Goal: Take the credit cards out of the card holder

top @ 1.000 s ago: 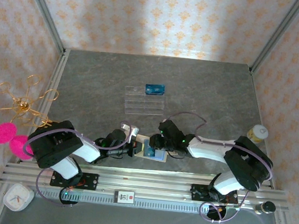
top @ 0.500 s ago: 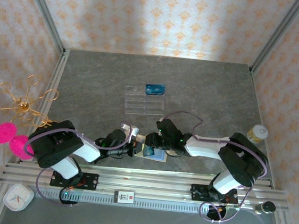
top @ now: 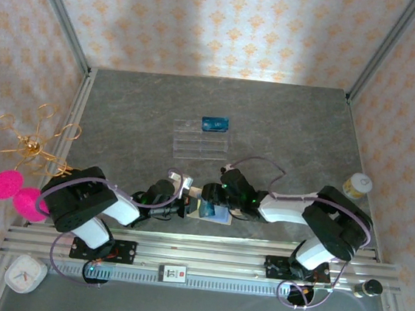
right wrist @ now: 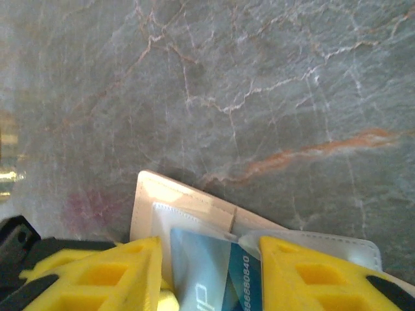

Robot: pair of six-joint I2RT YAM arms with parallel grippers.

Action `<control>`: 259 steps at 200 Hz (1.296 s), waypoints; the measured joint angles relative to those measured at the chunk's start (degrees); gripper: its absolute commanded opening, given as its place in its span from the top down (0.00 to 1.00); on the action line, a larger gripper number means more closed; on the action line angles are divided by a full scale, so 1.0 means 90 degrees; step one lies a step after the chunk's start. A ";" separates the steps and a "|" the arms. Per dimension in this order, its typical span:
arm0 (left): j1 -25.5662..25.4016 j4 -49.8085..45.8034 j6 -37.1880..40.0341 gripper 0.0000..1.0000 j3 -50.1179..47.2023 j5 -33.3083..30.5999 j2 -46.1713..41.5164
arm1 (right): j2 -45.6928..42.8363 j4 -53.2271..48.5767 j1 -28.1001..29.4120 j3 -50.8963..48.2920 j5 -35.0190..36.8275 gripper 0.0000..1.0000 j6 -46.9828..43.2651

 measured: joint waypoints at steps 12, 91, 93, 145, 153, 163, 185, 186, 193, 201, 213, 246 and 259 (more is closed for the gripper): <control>0.0000 0.0032 0.0000 1.00 -0.0012 0.0000 0.0017 | 0.0051 0.0034 -0.0022 0.0032 0.0032 0.58 0.0175; 0.0000 0.0066 0.0000 1.00 -0.0029 0.0000 -0.0015 | -0.0663 -0.0525 -0.0044 -0.0187 0.0170 0.57 0.0296; 0.0000 0.0068 0.0000 1.00 -0.0029 0.0000 -0.0015 | -0.0721 -0.0573 -0.0041 -0.0192 0.0194 0.57 0.0274; 0.0000 0.0068 0.0000 1.00 -0.0029 0.0000 -0.0015 | -0.1384 -0.1132 -0.0039 -0.0129 0.0367 0.74 -0.0148; 0.0000 0.0066 0.0000 1.00 -0.0029 0.0000 -0.0015 | -0.1302 -0.1207 -0.0039 -0.0070 0.0325 0.75 -0.0214; 0.0000 0.0066 0.0000 1.00 -0.0029 0.0000 -0.0015 | -0.1168 -0.1297 -0.0039 0.0012 0.0279 0.76 -0.0243; 0.0000 0.0066 0.0000 1.00 -0.0024 0.0000 -0.0010 | -0.0942 -0.1435 -0.0039 0.0066 0.0221 0.77 -0.0306; 0.0000 0.0066 0.0000 1.00 -0.0024 0.0000 -0.0010 | -0.0935 -0.1435 -0.0039 0.0066 0.0216 0.77 -0.0306; 0.0000 0.0066 0.0000 1.00 -0.0024 0.0000 -0.0010 | -0.0869 -0.1462 -0.0039 0.0066 0.0182 0.77 -0.0328; 0.0000 0.0066 0.0000 1.00 -0.0024 0.0000 -0.0010 | -0.0794 -0.1477 -0.0039 0.0066 0.0146 0.77 -0.0352; 0.0000 0.0066 0.0000 1.00 -0.0024 0.0000 -0.0010 | -0.0675 -0.1484 -0.0039 0.0066 0.0078 0.77 -0.0359; 0.0000 0.0066 0.0000 1.00 -0.0024 0.0000 -0.0010 | -0.0627 -0.1481 -0.0039 0.0066 -0.0058 0.77 -0.0379; 0.0000 0.0066 0.0000 1.00 -0.0024 0.0000 -0.0010 | -0.0639 -0.1494 -0.0032 0.0066 -0.0049 0.77 -0.0403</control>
